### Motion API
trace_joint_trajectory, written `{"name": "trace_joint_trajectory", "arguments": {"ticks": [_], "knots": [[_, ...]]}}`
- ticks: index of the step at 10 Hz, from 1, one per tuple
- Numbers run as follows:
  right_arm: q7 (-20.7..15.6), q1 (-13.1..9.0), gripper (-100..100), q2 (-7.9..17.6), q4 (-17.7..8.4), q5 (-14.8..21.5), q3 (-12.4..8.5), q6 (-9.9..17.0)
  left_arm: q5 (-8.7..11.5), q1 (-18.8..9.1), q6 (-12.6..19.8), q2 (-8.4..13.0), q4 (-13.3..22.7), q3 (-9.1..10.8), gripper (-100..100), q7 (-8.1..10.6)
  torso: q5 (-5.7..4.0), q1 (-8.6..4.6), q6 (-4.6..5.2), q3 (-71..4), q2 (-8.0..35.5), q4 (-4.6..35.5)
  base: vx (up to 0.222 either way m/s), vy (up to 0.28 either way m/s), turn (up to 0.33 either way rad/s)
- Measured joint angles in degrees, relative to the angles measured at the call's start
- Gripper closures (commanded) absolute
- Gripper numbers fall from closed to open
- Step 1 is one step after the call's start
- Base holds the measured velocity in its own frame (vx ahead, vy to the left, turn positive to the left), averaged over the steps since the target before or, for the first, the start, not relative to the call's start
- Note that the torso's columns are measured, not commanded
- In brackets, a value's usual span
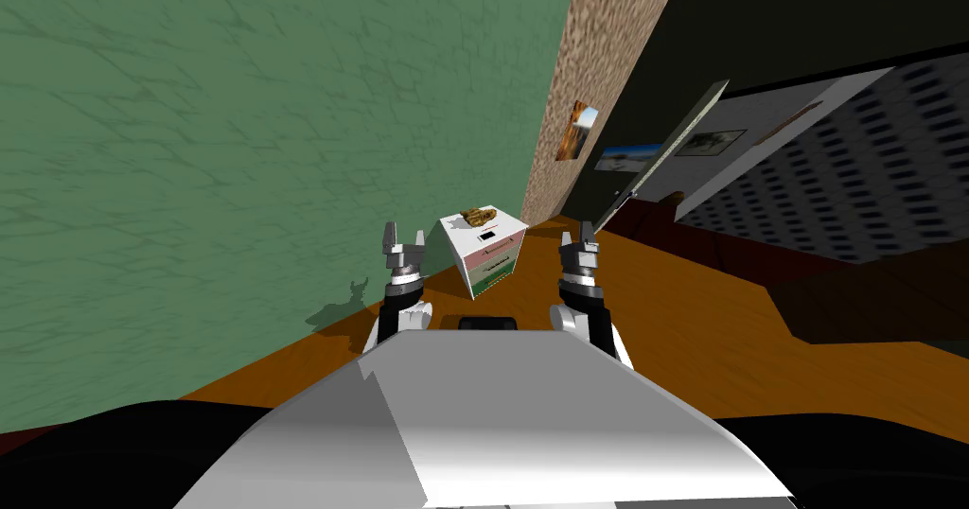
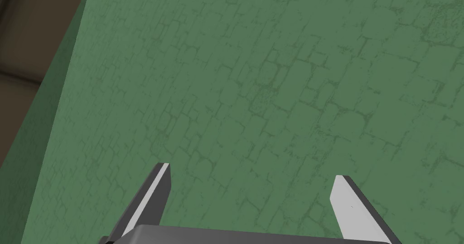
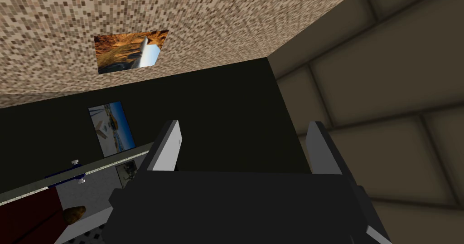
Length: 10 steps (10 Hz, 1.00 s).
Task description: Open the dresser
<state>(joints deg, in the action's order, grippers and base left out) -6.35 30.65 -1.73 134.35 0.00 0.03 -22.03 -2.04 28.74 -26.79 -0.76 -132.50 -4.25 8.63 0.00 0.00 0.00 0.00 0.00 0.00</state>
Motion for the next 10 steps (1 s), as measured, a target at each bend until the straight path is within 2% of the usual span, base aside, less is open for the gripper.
{"name": "trace_joint_trajectory", "arguments": {"ticks": [2,9,10], "knots": [[0.00,0.00,0,0.00,0.00,0.00,0.00,0.00,0.00,0.00,0.00,0.00,0.00,0.00,0,0.00,0.00,0.00,0.00,-12.00,5.97,6.00,0.000,0.000,0.000],[0.00,0.00,0,0.00,0.02,0.00,0.00,-0.01,0.00,0.00,-0.01,0.00,-0.02,0.00,0,0.00,0.00,0.00,0.00,-70.73,35.39,35.37,0.000,0.000,0.000],[0.00,0.00,0,0.00,0.02,0.00,0.00,-0.01,0.00,0.00,-0.01,0.00,-0.02,0.00,-100,0.00,0.00,0.00,0.00,-79.19,39.62,39.60,0.030,-0.031,0.061]]}}
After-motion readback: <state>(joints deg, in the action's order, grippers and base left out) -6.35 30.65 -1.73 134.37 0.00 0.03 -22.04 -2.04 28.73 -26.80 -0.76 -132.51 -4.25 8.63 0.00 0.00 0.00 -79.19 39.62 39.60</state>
